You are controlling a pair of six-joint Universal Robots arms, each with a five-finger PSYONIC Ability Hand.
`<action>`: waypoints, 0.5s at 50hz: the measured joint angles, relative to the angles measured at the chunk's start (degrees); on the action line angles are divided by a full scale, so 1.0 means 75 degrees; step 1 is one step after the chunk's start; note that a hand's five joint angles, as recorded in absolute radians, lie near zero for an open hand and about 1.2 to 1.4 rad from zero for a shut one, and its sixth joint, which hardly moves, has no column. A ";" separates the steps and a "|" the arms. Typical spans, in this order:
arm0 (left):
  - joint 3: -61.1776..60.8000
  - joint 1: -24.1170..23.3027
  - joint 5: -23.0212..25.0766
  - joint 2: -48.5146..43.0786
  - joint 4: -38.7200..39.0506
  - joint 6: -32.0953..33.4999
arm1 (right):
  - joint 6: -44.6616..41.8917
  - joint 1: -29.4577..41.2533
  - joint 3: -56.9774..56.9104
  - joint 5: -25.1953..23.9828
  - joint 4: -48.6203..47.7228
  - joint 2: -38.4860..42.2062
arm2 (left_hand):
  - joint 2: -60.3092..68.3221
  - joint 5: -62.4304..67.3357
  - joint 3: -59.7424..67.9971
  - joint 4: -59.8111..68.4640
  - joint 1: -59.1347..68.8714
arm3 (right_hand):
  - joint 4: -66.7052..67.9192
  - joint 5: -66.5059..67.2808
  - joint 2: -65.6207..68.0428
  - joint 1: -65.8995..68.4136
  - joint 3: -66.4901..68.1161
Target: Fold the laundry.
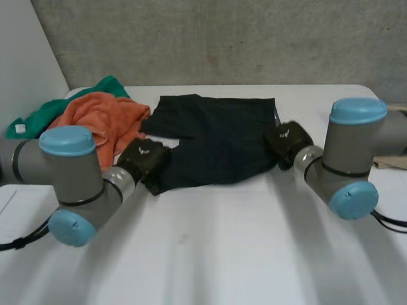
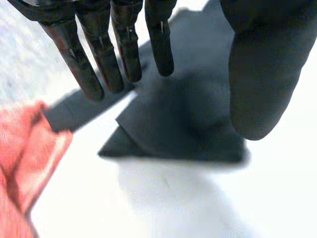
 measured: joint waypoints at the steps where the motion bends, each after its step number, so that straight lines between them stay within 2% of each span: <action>1: -0.0046 0.0016 -0.0049 0.0124 -0.0303 0.0078 | -0.0048 -0.0002 0.0178 -0.0011 0.0001 -0.0032 | -0.0173 -0.0170 -0.0159 -0.0184 -0.0172 | 0.0000 -0.0001 0.0000 0.0000 0.0000; 6: -0.0199 0.0087 -0.0162 0.0671 -0.0933 0.0133 | -0.0096 -0.0013 0.0777 -0.0115 -0.0022 -0.0267 | -0.0367 -0.0386 -0.0385 -0.0403 -0.0313 | 0.0000 0.0000 0.0000 0.0000 0.0000; 14: -0.0590 0.0226 -0.0166 0.1198 -0.0697 -0.0058 | -0.0014 -0.0022 0.1509 -0.0388 -0.0062 -0.0911 | -0.0367 -0.0386 -0.0385 -0.0402 -0.0313 | 0.0000 0.0000 0.0000 0.0000 0.0000; 25: -0.0315 0.0130 -0.0080 0.0396 -0.0248 -0.0175 | 0.0050 -0.0016 0.1758 -0.0415 -0.0083 -0.1107 | -0.0367 -0.0379 -0.0385 -0.0396 -0.0313 | 0.0000 0.0000 0.0000 0.0000 0.0000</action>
